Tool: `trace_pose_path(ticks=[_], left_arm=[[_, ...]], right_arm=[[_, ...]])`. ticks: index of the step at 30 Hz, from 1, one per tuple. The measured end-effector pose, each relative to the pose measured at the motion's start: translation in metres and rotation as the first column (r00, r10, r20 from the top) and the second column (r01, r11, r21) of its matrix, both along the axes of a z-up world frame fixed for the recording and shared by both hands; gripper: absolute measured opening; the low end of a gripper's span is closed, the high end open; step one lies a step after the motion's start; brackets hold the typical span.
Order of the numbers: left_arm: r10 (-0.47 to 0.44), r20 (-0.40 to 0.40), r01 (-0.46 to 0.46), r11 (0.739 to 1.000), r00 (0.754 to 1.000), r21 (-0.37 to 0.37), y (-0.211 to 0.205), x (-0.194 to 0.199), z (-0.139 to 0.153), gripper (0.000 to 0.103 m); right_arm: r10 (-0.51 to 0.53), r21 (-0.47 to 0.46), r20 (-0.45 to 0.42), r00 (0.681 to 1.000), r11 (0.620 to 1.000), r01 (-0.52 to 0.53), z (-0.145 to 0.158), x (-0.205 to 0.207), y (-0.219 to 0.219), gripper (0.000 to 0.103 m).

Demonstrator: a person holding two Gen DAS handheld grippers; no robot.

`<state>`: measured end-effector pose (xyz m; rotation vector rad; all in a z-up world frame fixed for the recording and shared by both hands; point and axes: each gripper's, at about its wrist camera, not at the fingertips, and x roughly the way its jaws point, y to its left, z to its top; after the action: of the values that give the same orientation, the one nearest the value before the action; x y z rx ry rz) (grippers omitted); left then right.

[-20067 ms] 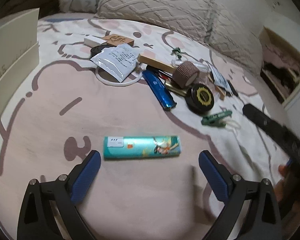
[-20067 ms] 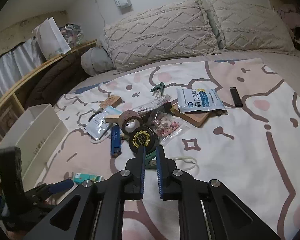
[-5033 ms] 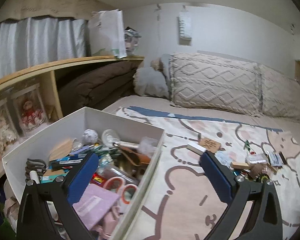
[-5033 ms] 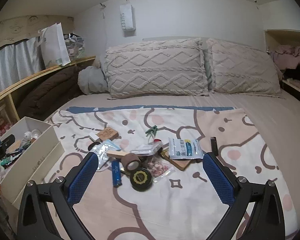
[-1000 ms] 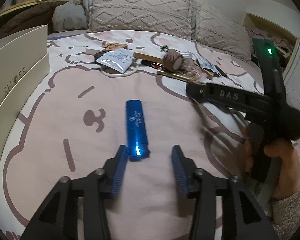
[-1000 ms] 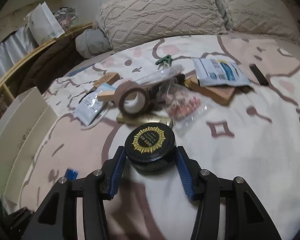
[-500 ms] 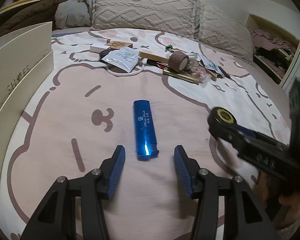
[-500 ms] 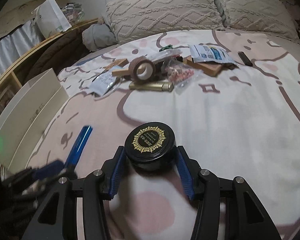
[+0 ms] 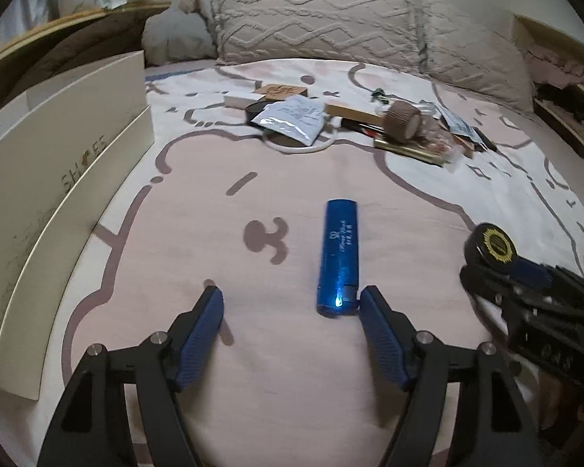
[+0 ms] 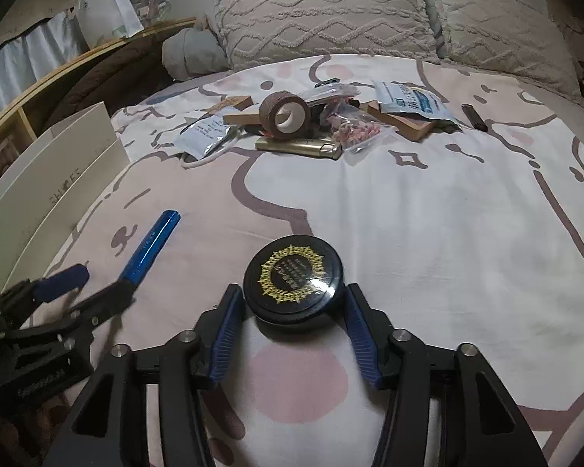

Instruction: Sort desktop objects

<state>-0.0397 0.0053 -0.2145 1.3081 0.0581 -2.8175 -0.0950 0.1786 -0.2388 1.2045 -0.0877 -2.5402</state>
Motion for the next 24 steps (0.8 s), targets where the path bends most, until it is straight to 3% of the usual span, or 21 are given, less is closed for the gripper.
trace_pose_path(ticks=[6, 8, 10, 20, 24], left_arm=[[0.085, -0.001, -0.085, 0.996, 0.996, -0.004, -0.025, -0.008, 0.001, 0.073], [0.113, -0.001, -0.113, 0.994, 0.994, -0.010, -0.033, -0.011, 0.001, 0.073], [0.134, 0.002, -0.134, 0.991, 0.991, -0.015, -0.039, -0.015, 0.000, 0.073], [0.139, 0.038, -0.137, 0.989, 0.990, -0.061, -0.041, -0.045, -0.005, 0.073], [0.142, 0.053, -0.137, 0.987, 0.988, -0.080, -0.039, -0.055, -0.007, 0.080]], right_arm=[[0.050, 0.034, 0.002, 0.999, 0.998, -0.050, 0.000, 0.002, -0.011, 0.083], [0.081, 0.034, 0.011, 0.997, 0.996, -0.081, 0.000, 0.003, -0.015, 0.098], [0.100, 0.046, 0.021, 0.995, 0.994, -0.101, -0.001, 0.005, -0.019, 0.103], [0.121, 0.090, 0.040, 0.992, 0.988, -0.124, -0.002, 0.009, -0.022, 0.103], [0.155, 0.100, 0.048, 0.987, 0.982, -0.159, -0.003, 0.010, -0.022, 0.103]])
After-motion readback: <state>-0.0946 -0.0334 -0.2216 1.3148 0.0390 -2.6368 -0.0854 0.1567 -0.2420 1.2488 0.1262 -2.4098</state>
